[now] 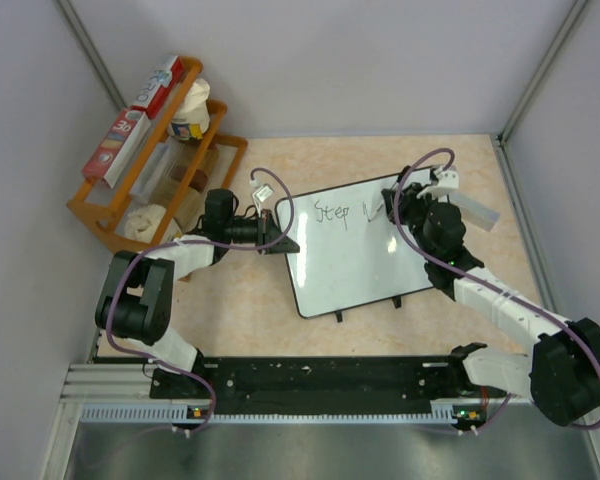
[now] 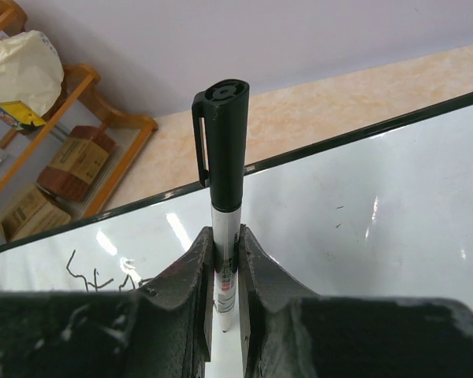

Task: Write a sentence on the whiteboard

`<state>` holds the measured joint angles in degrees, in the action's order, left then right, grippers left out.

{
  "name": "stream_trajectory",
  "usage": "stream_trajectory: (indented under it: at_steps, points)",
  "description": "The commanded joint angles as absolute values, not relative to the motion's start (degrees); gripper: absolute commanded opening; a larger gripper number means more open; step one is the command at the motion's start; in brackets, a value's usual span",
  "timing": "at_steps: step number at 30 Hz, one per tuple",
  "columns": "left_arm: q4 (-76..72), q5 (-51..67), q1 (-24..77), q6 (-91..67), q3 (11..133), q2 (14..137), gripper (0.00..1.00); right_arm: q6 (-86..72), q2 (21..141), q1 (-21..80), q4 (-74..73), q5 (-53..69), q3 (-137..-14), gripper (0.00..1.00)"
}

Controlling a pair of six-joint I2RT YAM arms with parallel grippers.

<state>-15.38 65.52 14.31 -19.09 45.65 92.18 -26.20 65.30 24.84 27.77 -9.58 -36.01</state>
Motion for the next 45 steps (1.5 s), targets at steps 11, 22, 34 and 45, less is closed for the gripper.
stream_trajectory:
  at_steps: [11, 22, 34, 45]
  points:
    - [-11.6, 56.5, 17.1, -4.3, 43.2, 94.7, 0.0, -25.1, 67.5, 24.0, 30.2, -9.4, -42.6, 0.0]
    - [-11.6, 56.5, 17.1, -4.3, 43.2, 94.8, 0.0, -25.1, 67.9, 23.9, 30.8, -8.1, -42.9, 0.0]
    - [-11.5, 56.5, 17.1, -4.3, 43.2, 94.8, 0.0, -25.7, 69.3, 23.8, 31.6, -8.5, -43.5, 0.0]
    - [-11.5, 56.5, 17.1, -4.2, 43.2, 94.7, 0.0, -25.9, 69.8, 22.9, 29.9, -9.5, -44.5, 0.0]
